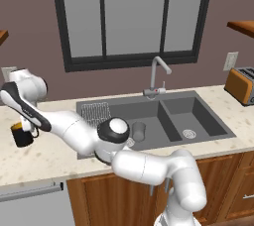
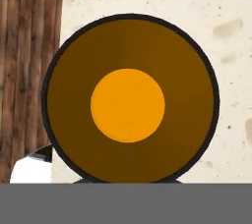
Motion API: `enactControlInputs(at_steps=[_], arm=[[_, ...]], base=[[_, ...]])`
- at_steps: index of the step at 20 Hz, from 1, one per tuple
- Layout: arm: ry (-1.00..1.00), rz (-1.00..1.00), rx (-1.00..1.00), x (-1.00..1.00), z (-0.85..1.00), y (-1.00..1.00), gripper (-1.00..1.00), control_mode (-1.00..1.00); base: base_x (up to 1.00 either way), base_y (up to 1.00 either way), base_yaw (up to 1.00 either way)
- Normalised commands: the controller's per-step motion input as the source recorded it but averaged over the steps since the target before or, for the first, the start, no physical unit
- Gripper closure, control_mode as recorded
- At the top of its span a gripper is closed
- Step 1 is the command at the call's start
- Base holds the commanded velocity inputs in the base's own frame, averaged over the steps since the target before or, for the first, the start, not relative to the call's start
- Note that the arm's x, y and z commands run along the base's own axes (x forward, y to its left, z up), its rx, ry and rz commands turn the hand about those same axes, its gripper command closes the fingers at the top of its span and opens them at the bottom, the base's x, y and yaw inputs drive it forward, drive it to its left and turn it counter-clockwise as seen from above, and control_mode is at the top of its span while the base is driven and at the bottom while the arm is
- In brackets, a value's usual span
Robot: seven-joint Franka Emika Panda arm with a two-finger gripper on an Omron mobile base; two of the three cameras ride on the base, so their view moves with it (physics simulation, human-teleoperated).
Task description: Place the glass cup in the left basin and the mug in the right basin of the sink.
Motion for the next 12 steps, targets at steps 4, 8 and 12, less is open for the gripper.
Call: enactControlInputs(at_steps=[4, 8, 12], arm=[[0.00, -0.02, 0.00, -0.25, 0.10, -0.43, 1.00, -1.00], [0.00, -0.06, 0.00, -0.24, 0.08, -0.45, 1.00, -1.00], [-0.03, -0.06, 0.00, -0.29, 0.06, -0.46, 1.00, -1.00]], base=[[0.00, 0.00, 0.00], [0.00, 0.00, 0.00], [0.00, 0.00, 0.00]])
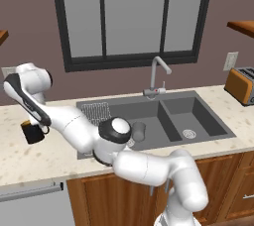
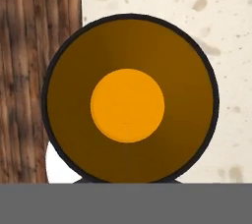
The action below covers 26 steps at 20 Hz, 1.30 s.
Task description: Place the glass cup in the left basin and the mug in the right basin of the sink.
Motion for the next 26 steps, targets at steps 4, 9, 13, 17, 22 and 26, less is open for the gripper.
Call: enactControlInputs(at_steps=[4, 9, 13, 17, 22, 26], arm=[[-0.07, -0.08, 0.00, -0.33, 0.06, -0.48, 1.00, -1.00], [-0.13, -0.09, 0.00, -0.29, 0.08, -0.50, 1.00, -1.00], [-0.16, -0.09, 0.00, -0.19, 0.15, -0.51, 1.00, -1.00], [-0.16, -0.10, 0.00, -0.17, 0.19, -0.51, 1.00, -1.00], [-0.19, -0.08, 0.00, -0.17, 0.21, -0.53, 1.00, -1.00], [-0.22, -0.07, 0.00, -0.24, 0.19, -0.54, 1.00, -1.00]], base=[[0.00, 0.00, 0.00], [0.00, 0.00, 0.00], [0.00, 0.00, 0.00], [0.00, 0.00, 0.00], [0.00, 0.00, 0.00], [0.00, 0.00, 0.00]])
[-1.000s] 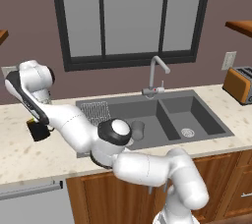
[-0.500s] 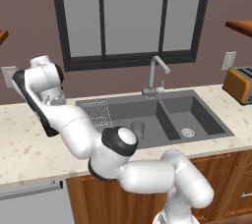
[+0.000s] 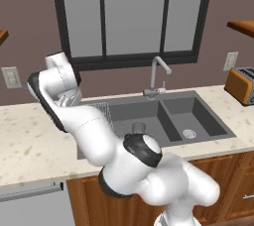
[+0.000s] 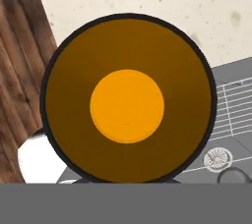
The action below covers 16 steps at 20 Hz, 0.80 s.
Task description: Place the glass cup in the left basin and the mug in the right basin of the sink.
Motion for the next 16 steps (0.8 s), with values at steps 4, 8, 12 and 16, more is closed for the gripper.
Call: enactControlInputs(at_steps=[4, 8, 12, 16], arm=[[-0.17, -0.10, 0.00, -0.24, 0.22, -0.52, 1.00, -1.00], [-0.08, -0.17, 0.00, -0.22, 0.24, -0.52, 1.00, -1.00], [-0.01, -0.20, 0.00, -0.22, 0.24, -0.52, 1.00, -1.00], [0.00, -0.22, 0.00, -0.19, 0.23, -0.53, 1.00, -1.00]], base=[[0.00, 0.00, 0.00], [0.00, 0.00, 0.00], [0.00, 0.00, 0.00], [0.00, 0.00, 0.00]])
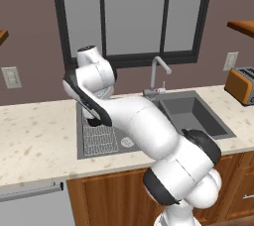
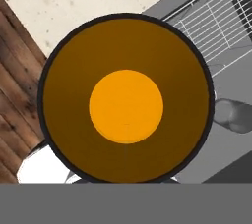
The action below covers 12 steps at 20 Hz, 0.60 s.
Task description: Place the glass cup in the left basin and the mug in the right basin of the sink.
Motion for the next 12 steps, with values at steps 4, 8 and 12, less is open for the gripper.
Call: enactControlInputs(at_steps=[4, 8, 12], arm=[[0.00, -0.26, 0.00, -0.17, 0.22, -0.51, 1.00, -1.00], [0.00, -0.30, 0.00, -0.14, 0.19, -0.50, 1.00, -1.00], [0.00, -0.30, 0.00, -0.12, 0.16, -0.50, 1.00, -1.00]], base=[[0.00, 0.00, 0.00], [0.00, 0.00, 0.00], [0.00, 0.00, 0.00]])
